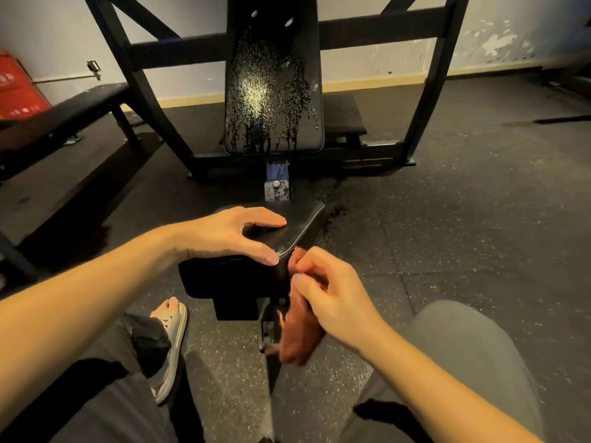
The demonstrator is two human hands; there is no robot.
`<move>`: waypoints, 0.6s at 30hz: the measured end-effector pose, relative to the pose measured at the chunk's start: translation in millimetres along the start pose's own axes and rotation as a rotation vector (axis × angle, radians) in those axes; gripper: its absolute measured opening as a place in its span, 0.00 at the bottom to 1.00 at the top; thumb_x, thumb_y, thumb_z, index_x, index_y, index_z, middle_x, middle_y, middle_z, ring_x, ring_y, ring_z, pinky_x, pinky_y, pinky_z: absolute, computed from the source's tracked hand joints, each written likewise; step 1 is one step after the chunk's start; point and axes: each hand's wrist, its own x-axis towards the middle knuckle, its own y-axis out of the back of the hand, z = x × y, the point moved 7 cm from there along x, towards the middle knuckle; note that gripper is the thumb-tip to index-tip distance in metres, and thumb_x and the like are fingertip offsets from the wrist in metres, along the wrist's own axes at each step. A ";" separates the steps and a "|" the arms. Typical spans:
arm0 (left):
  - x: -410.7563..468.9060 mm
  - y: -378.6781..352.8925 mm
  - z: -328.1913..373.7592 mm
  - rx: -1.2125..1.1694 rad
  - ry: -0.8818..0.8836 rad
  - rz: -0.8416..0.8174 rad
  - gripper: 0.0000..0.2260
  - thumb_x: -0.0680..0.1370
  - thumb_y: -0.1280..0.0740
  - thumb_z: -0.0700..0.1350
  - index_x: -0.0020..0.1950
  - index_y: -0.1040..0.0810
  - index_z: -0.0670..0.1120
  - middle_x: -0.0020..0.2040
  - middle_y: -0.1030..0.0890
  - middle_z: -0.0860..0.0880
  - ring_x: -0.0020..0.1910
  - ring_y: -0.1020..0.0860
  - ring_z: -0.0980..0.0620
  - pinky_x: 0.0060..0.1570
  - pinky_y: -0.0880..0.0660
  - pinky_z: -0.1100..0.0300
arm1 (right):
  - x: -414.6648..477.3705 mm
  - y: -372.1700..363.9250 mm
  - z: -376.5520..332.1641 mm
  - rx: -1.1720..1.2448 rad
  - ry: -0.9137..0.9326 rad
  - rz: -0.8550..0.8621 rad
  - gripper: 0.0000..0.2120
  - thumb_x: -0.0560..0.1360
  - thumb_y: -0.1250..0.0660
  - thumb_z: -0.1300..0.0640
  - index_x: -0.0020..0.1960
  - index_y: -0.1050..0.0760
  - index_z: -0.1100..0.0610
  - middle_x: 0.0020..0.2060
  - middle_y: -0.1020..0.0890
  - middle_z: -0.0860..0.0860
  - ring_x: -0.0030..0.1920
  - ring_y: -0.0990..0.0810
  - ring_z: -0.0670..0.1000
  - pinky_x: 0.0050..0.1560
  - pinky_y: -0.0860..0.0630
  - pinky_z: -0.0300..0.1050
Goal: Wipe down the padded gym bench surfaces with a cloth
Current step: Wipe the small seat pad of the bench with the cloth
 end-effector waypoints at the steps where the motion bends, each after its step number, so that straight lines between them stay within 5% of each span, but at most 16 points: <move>1: -0.3 -0.8 -0.1 -0.005 0.001 -0.004 0.39 0.65 0.25 0.68 0.74 0.29 0.62 0.71 0.30 0.67 0.68 0.30 0.66 0.68 0.33 0.61 | -2.8 4.2 -2.7 -0.033 0.006 -0.074 0.09 0.76 0.33 0.67 0.42 0.24 0.54 0.41 0.18 0.38 0.41 0.20 0.41 0.45 0.26 0.39; 7: -2.3 0.0 2.8 -0.010 0.022 -0.006 0.39 0.65 0.25 0.68 0.74 0.29 0.61 0.72 0.30 0.63 0.69 0.29 0.63 0.71 0.33 0.59 | 35.6 33.3 34.7 -0.110 -0.266 0.293 0.07 0.76 0.31 0.60 0.43 0.22 0.49 0.37 0.16 0.43 0.40 0.18 0.43 0.45 0.22 0.45; 11: -0.8 0.1 0.4 0.008 0.036 -0.007 0.41 0.62 0.26 0.72 0.74 0.29 0.64 0.74 0.31 0.62 0.72 0.31 0.60 0.75 0.35 0.51 | 14.5 5.7 16.8 0.062 -0.200 0.183 0.13 0.76 0.34 0.68 0.38 0.27 0.52 0.36 0.19 0.43 0.35 0.22 0.41 0.41 0.27 0.39; 15: -2.8 -1.0 4.4 0.020 0.034 -0.012 0.42 0.62 0.27 0.72 0.75 0.30 0.62 0.74 0.32 0.62 0.71 0.32 0.60 0.75 0.36 0.52 | -3.8 4.1 7.5 0.036 -0.143 -0.138 0.06 0.75 0.31 0.64 0.44 0.20 0.54 0.39 0.16 0.47 0.41 0.19 0.44 0.46 0.24 0.42; 18: -5.1 -2.4 7.2 0.011 0.050 -0.033 0.43 0.62 0.28 0.73 0.76 0.31 0.62 0.74 0.32 0.62 0.71 0.32 0.60 0.74 0.36 0.53 | 24.1 35.8 44.6 -0.106 -0.285 0.164 0.08 0.73 0.29 0.61 0.39 0.22 0.50 0.34 0.18 0.44 0.39 0.20 0.45 0.44 0.25 0.45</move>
